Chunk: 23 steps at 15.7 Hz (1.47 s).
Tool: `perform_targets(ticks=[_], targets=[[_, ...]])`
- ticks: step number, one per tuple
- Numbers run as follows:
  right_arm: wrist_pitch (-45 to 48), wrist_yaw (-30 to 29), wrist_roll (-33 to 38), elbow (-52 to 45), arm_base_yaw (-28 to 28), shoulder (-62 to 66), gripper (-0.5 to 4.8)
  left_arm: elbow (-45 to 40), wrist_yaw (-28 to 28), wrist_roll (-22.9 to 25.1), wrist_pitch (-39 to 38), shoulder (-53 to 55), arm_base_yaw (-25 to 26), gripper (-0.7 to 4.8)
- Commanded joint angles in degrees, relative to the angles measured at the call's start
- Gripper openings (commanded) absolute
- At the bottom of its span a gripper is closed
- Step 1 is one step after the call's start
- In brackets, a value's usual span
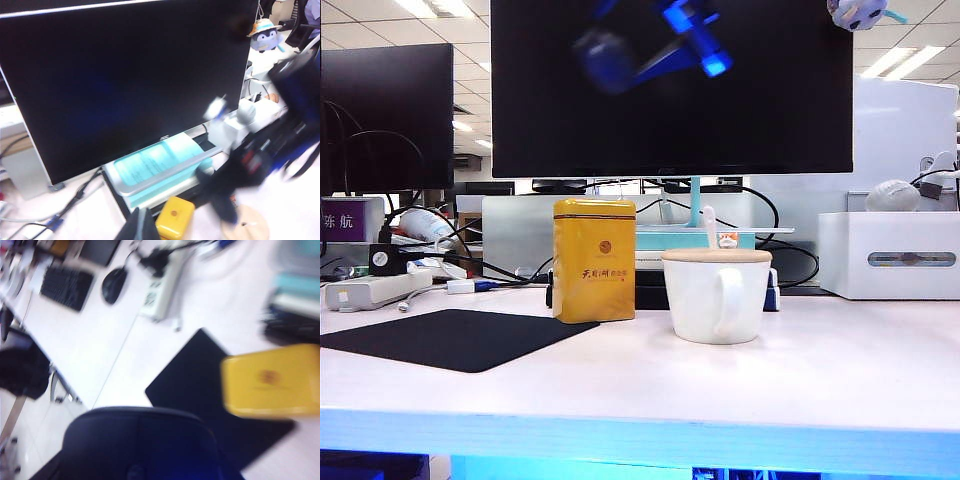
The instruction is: Place the black mouse on the black mouse pad.
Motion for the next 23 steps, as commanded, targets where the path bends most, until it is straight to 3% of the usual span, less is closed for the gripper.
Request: perform_targets(ticks=[1, 4, 8, 13, 15, 23], targets=[[6.97, 0.02, -1.51, 0.31, 3.45, 3.50, 2.33, 0.28, 0.46, -0.66, 0.31, -0.17, 0.02, -0.05], [12.52, 2.62, -4.04, 0.31, 6.45, 8.50, 2.33, 0.28, 0.46, -0.66, 0.26, -0.17, 0.02, -0.05], [13.35, 14.64, -12.79, 0.31, 10.62, 13.70, 2.32, 0.28, 0.44, -0.66, -0.90, -0.17, 0.02, -0.05], [15.85, 14.78, -17.62, 0.31, 15.19, 19.02, 2.32, 0.28, 0.44, -0.63, -1.95, -0.17, 0.02, -0.05], [17.27, 18.36, -18.38, 0.31, 16.44, 21.07, 2.32, 0.28, 0.44, -0.66, -2.01, -0.17, 0.02, -0.05], [21.35, 20.59, -18.14, 0.31, 16.22, 27.10, 2.47, 0.28, 0.63, -0.61, -3.58, -0.17, 0.02, -0.05]])
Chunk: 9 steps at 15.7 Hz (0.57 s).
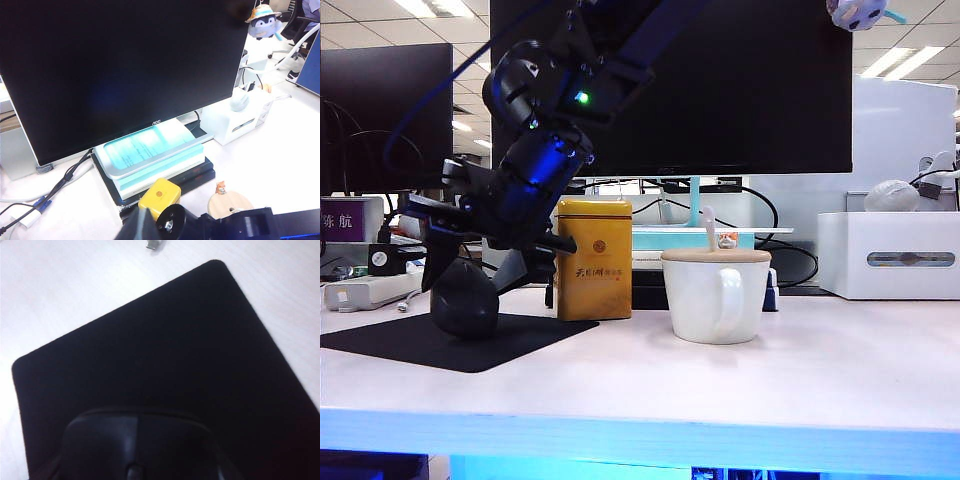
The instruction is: Place the black mouse on the black mouse pad.
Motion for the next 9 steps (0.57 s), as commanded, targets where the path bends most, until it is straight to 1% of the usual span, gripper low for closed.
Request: perform_targets(ticks=[1, 2, 5, 6, 7, 8, 9], targets=[[1.79, 1.18, -0.02, 0.31, 0.17, -0.04, 2.89, 0.28, 0.35, -0.17, 0.39, -0.20, 0.02, -0.05], [2.32, 1.18, -0.02, 0.31, 0.22, -0.04, 3.36, 0.28, 0.35, -0.17, 0.37, -0.20, 0.02, -0.05], [2.64, 1.11, -0.02, 0.50, 0.20, -0.07, 3.38, 0.28, 0.35, -0.17, 0.04, -0.20, 0.02, -0.05], [2.62, 1.05, -0.07, 0.72, 0.22, -0.11, 3.53, 0.28, 0.35, -0.17, 0.04, -0.20, 0.02, -0.05], [2.71, 1.07, -0.04, 0.72, 0.37, -0.11, 4.27, 0.28, 0.35, -0.17, 0.04, -0.20, 0.02, -0.05], [2.51, 1.09, -0.09, 0.70, 0.42, -0.11, 4.58, 0.28, 0.35, -0.17, 0.04, -0.20, 0.02, -0.05], [2.32, 1.11, -0.24, 0.70, 0.50, -0.09, 4.67, 0.28, 0.35, -0.17, 0.02, -0.20, 0.02, -0.05]])
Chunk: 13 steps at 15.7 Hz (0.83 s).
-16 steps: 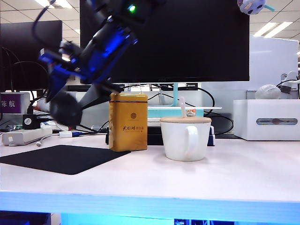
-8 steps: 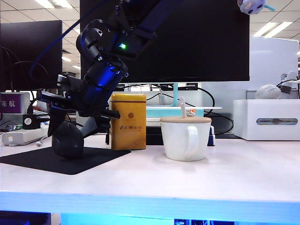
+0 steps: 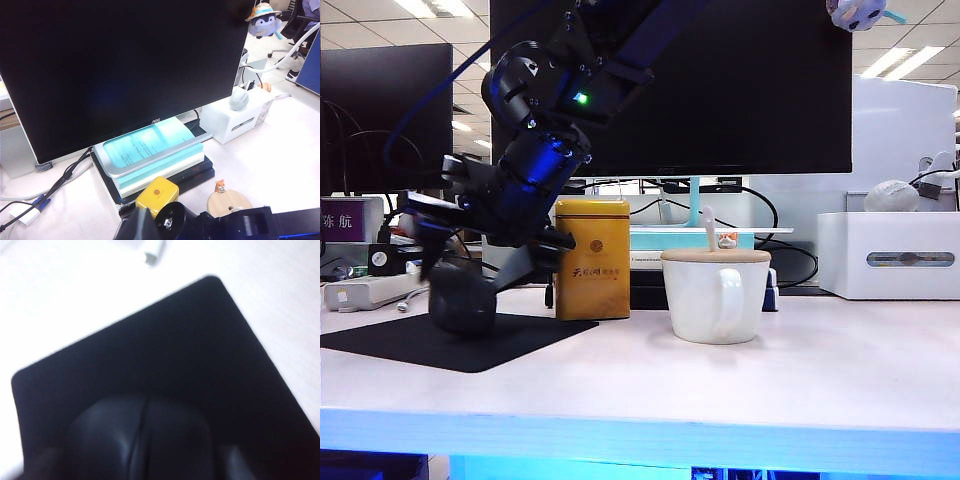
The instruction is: Place the black mouse on the black mouse pad.
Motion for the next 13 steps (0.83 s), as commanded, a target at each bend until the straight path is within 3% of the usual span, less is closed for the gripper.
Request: perform_targets(ticks=[1, 6, 7, 8, 9, 10, 13], targets=[[0.72, 0.09, -0.26, 0.37, 0.63, -0.31, 4.67, 0.28, 0.35, -0.17, 0.37, -0.17, 0.02, -0.05], [0.87, 0.17, -1.97, 0.39, 1.33, -4.98, 4.59, 0.28, 0.37, -0.17, 0.39, -0.20, 0.02, -0.05], [0.90, 0.63, -1.95, 0.39, 1.33, -7.21, 3.90, 0.28, 0.35, -0.17, 0.42, -0.20, 0.02, -0.05], [0.87, 1.92, -1.95, 0.39, 1.31, -9.27, 2.57, 0.31, 0.37, -0.15, 0.44, -0.26, 0.02, -0.05], [0.90, 4.22, -1.95, 0.39, 1.27, -12.04, 0.82, 0.33, 0.37, -0.15, 0.44, -0.52, 0.02, -0.05], [0.94, 7.52, -3.13, 0.39, 1.16, -15.61, -0.02, 0.61, 0.35, -0.15, 0.61, -0.79, 0.04, -0.05], [-0.87, 12.17, -9.62, 0.39, 0.68, -26.01, -0.01, 2.19, 0.35, -0.15, 1.29, -1.29, 0.04, -0.05]])
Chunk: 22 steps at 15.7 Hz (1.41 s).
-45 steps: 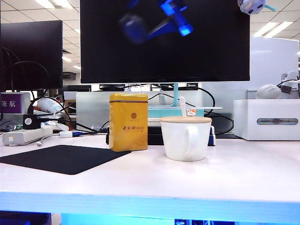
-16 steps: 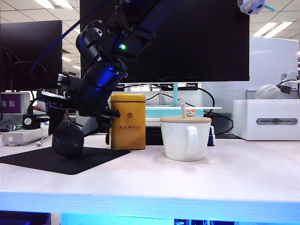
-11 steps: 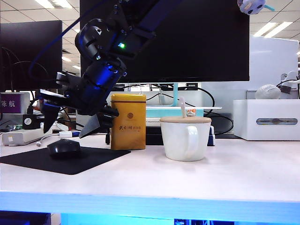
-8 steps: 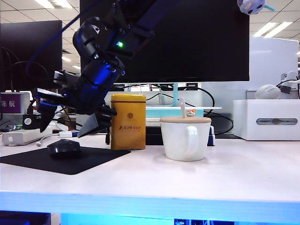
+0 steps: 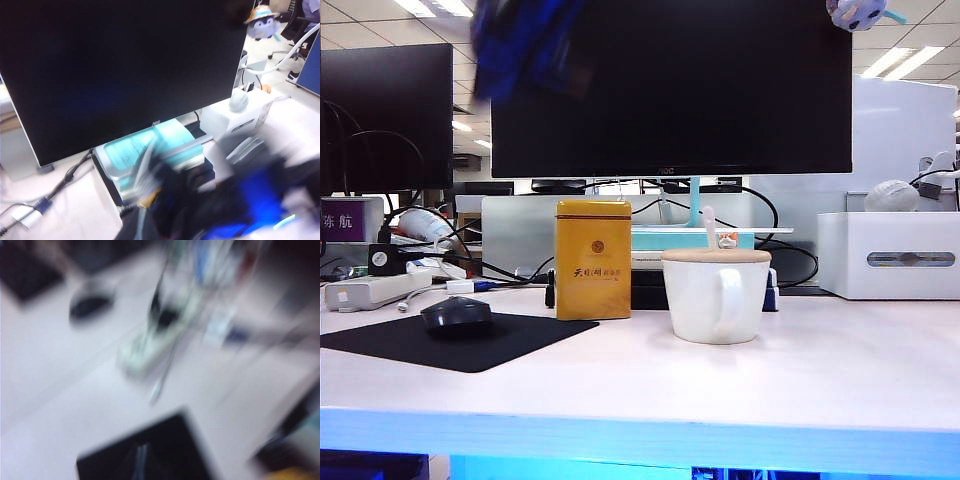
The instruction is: Place the black mouse on the black mouse pad.
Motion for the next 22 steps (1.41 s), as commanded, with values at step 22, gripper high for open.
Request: perform_targets(ticks=[22], targets=[[-4.20, 14.43, -10.86, -46.10, -0.68, -66.73, -0.01, -43.25, -8.11, -7.41, 1.33, -42.45, 0.09, -0.05]])
